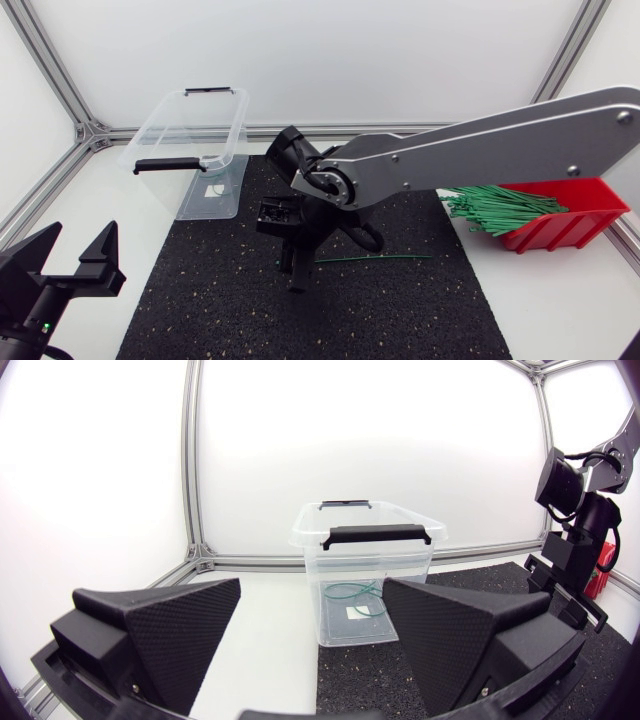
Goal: Take a green cable tie from the red box, thread the tail through the head to close it, then place it in the transparent bin on the left.
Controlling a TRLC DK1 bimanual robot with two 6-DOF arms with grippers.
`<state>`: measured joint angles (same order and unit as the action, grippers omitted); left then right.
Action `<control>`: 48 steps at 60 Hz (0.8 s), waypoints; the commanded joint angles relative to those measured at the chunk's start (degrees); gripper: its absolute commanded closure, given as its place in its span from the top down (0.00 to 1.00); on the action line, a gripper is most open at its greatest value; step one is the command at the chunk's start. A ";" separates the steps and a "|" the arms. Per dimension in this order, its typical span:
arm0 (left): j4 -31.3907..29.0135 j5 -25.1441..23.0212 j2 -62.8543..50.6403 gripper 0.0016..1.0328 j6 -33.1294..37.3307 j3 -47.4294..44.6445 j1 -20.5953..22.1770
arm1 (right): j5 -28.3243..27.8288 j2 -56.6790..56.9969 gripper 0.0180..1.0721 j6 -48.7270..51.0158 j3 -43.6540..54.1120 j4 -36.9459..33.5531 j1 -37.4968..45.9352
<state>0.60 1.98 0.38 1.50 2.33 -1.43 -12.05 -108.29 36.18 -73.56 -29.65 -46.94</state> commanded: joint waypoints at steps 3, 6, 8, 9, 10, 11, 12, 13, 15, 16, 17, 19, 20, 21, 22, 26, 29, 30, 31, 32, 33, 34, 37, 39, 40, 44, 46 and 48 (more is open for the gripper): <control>-0.78 0.13 0.32 0.96 -0.27 -2.24 0.38 | -0.16 1.94 0.75 -0.59 2.46 0.12 0.09; -0.78 0.13 0.32 0.96 -0.27 -2.24 0.29 | -0.16 3.44 0.75 -0.41 2.98 -0.15 0.27; -0.78 0.13 0.32 0.96 -0.27 -2.24 0.29 | -0.16 4.32 0.75 -0.24 3.42 -0.32 0.44; -0.78 0.13 0.32 0.96 -0.27 -2.24 0.29 | -0.16 4.58 0.75 -0.06 3.60 -0.41 0.53; -0.78 0.13 0.32 0.96 -0.27 -2.24 0.29 | -0.16 4.93 0.75 0.11 3.69 -0.67 0.71; -0.78 0.13 0.32 0.96 -0.27 -2.24 0.29 | -0.16 5.28 0.75 0.29 3.95 -0.85 0.97; -0.78 0.13 0.32 0.96 -0.27 -2.24 0.38 | -0.16 5.55 0.75 0.55 4.13 -0.94 1.15; -0.78 0.13 0.32 0.96 -0.27 -2.24 0.29 | -0.16 5.81 0.75 0.73 4.30 -0.94 1.32; -0.78 0.13 0.32 0.96 -0.27 -2.24 0.38 | -0.16 6.42 0.75 1.17 4.83 -1.11 1.85; -0.78 0.13 0.32 0.96 -0.27 -2.24 0.46 | -0.07 6.51 0.75 1.35 4.92 -1.11 2.03; -0.86 0.04 0.32 0.96 -0.27 -2.24 0.55 | -0.07 6.86 0.75 1.43 5.36 -1.11 2.29; -0.86 -0.04 0.32 0.96 -0.27 -2.24 0.99 | -0.07 7.48 0.75 1.70 5.88 -1.20 2.90; -0.86 -0.04 0.32 0.96 -0.27 -2.24 1.17 | -0.07 7.83 0.75 1.78 6.06 -1.20 3.08; -0.86 -0.04 0.32 0.96 -0.27 -2.24 1.43 | -0.07 8.09 0.75 1.96 6.32 -1.29 3.17; -0.86 -0.04 0.32 0.96 -0.27 -2.24 1.70 | -0.07 8.36 0.75 2.14 6.59 -1.29 3.43; -0.86 -0.04 0.32 0.96 -0.27 -2.24 2.57 | -0.16 9.68 0.75 2.66 7.47 -1.90 4.40; -0.86 -0.04 0.32 0.96 -0.18 -2.24 3.19 | -0.16 10.82 0.76 3.02 8.17 -1.90 5.28; -0.78 -0.04 0.32 0.96 -0.18 -2.24 3.37 | -0.16 11.35 0.77 3.10 8.43 -1.90 5.72; -0.60 -0.04 0.41 0.96 -0.18 -2.33 3.45 | -0.16 11.87 0.77 3.10 8.70 -1.90 6.24; -0.43 -0.04 0.41 0.96 -0.18 -2.33 3.45 | -0.16 12.23 0.77 3.28 8.87 -1.90 6.51; -0.34 -0.04 0.41 0.96 -0.18 -2.33 3.45 | -0.16 12.75 0.78 3.37 9.14 -1.90 6.86; -0.25 -0.04 0.41 0.96 -0.18 -2.33 3.45 | -0.16 13.37 0.78 3.54 9.49 -1.99 7.39; -0.07 -0.04 0.41 0.96 0.17 -2.42 3.54 | 0.01 15.13 0.82 4.07 10.45 -2.08 8.71; 0.89 -0.04 0.41 0.95 0.17 -2.50 3.54 | 0.01 16.27 0.85 4.25 10.89 -2.17 9.58; 1.51 -0.04 0.41 0.95 0.26 -2.59 3.63 | 0.10 16.88 0.87 4.42 11.16 -2.43 9.94; 2.74 -0.04 0.41 0.93 1.32 -2.59 4.16 | 0.19 18.82 0.94 4.68 11.51 -3.22 11.34; 3.18 -0.04 0.41 0.93 2.72 -2.50 4.51 | 0.28 19.96 0.94 4.95 11.95 -3.31 11.87; 3.27 -0.04 0.41 0.90 4.13 -2.24 4.95 | 0.28 20.93 0.94 5.39 12.39 -3.40 12.57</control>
<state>2.57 1.85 0.40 2.90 2.33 2.50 -11.97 -90.19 39.94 -63.02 -31.99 -35.66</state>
